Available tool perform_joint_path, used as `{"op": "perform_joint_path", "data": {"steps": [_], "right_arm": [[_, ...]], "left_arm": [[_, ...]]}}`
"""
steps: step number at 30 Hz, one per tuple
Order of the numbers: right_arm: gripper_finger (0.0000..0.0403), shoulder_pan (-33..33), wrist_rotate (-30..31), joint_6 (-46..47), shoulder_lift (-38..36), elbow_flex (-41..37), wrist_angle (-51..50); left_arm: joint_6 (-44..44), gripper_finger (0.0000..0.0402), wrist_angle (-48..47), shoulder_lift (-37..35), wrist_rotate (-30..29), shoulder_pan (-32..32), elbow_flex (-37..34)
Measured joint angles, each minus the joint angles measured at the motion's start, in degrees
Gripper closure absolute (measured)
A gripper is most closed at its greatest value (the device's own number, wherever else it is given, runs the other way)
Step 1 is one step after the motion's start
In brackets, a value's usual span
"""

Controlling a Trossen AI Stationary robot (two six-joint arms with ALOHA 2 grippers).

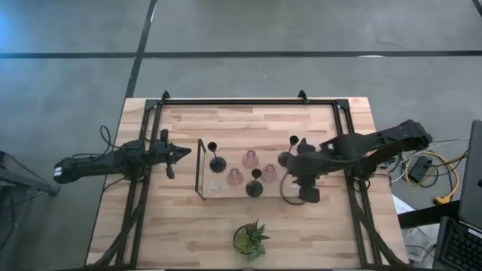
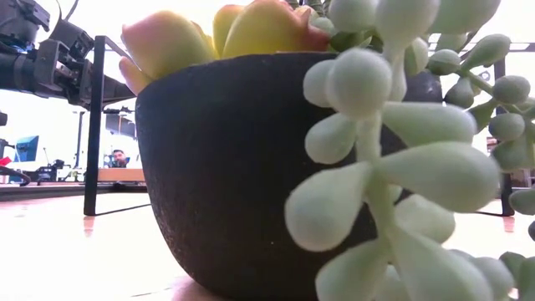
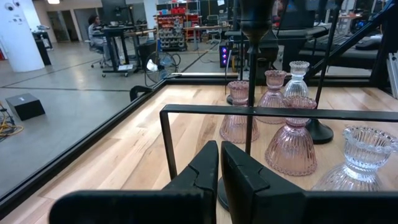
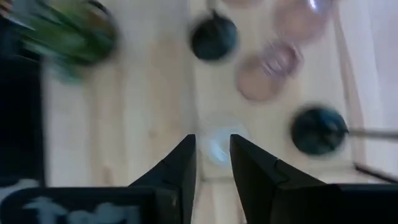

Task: Pick & Place candle stick holders
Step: Return to Home Position

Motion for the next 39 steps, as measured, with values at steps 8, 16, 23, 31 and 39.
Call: {"op": "perform_joint_path", "data": {"steps": [8,16,23,31,39], "right_arm": [[0.0348,10.6,8.2,3.1,-8.4,-0.3,3.2],[0.0378,17.2,12.9,9.2,-20.0,-8.3,0.2],[0.0394,16.6,14.7,7.8,-33.1,-16.1,1.6],[0.0394,12.0,15.8,1.3,-43.3,-23.0,2.6],[0.0395,4.5,14.2,-11.3,-48.6,-24.6,6.8]], "left_arm": [[0.0,0.0378,0.0,0.0,0.0,0.0,0.0],[0.0,0.0378,0.0,0.0,0.0,0.0,0.0],[0.0,0.0378,0.0,0.0,0.0,0.0,0.0],[0.0,0.0378,0.0,0.0,0.0,0.0,0.0],[0.0,0.0378,0.0,0.0,0.0,0.0,0.0]]}}
